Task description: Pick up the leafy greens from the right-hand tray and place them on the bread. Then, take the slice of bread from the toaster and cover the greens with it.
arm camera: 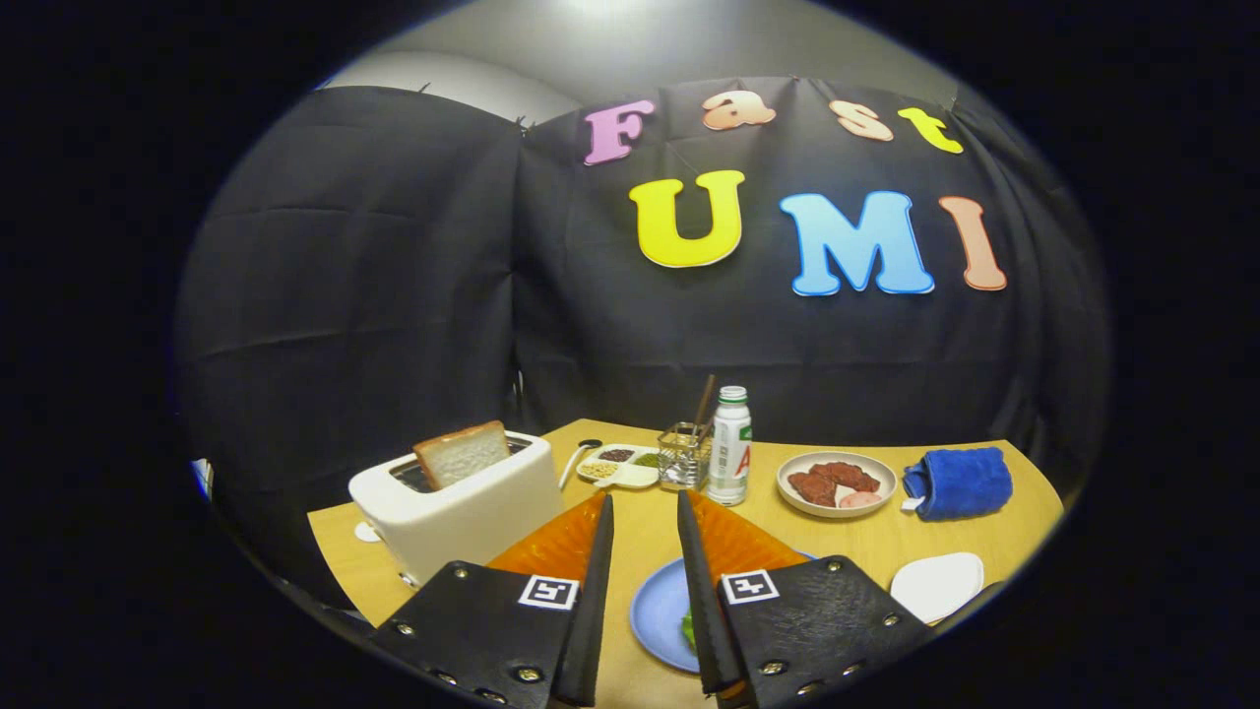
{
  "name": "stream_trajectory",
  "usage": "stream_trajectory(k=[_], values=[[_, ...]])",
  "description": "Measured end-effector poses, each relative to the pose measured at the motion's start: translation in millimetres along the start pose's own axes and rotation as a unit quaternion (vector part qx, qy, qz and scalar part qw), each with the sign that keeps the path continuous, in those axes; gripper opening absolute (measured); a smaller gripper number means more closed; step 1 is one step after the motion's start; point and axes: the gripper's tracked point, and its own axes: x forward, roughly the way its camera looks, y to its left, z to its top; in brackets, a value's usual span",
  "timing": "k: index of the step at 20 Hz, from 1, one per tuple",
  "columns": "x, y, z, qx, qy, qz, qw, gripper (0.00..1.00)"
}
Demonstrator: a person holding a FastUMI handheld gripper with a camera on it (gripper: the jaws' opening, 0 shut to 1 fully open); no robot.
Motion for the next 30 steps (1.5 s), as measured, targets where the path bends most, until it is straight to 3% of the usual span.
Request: stream_trajectory(k=[6, 12, 15, 25, 28, 29, 30], values=[[15, 86, 22, -0.022, -0.024, 0.067, 0.997, 0.39], [39, 151, 10, -0.011, -0.009, 0.111, 0.994, 0.39], [51, 169, 1, -0.006, 0.001, 0.112, 0.994, 0.39], [93, 165, -20, -0.011, 0.012, 0.054, 0.998, 0.39], [95, 160, -18, -0.008, 0.002, 0.05, 0.999, 0.19], [98, 154, -19, 0.001, -0.003, 0.039, 0.999, 0.19], [96, 155, -16, 0.01, -0.002, 0.048, 0.999, 0.07]])
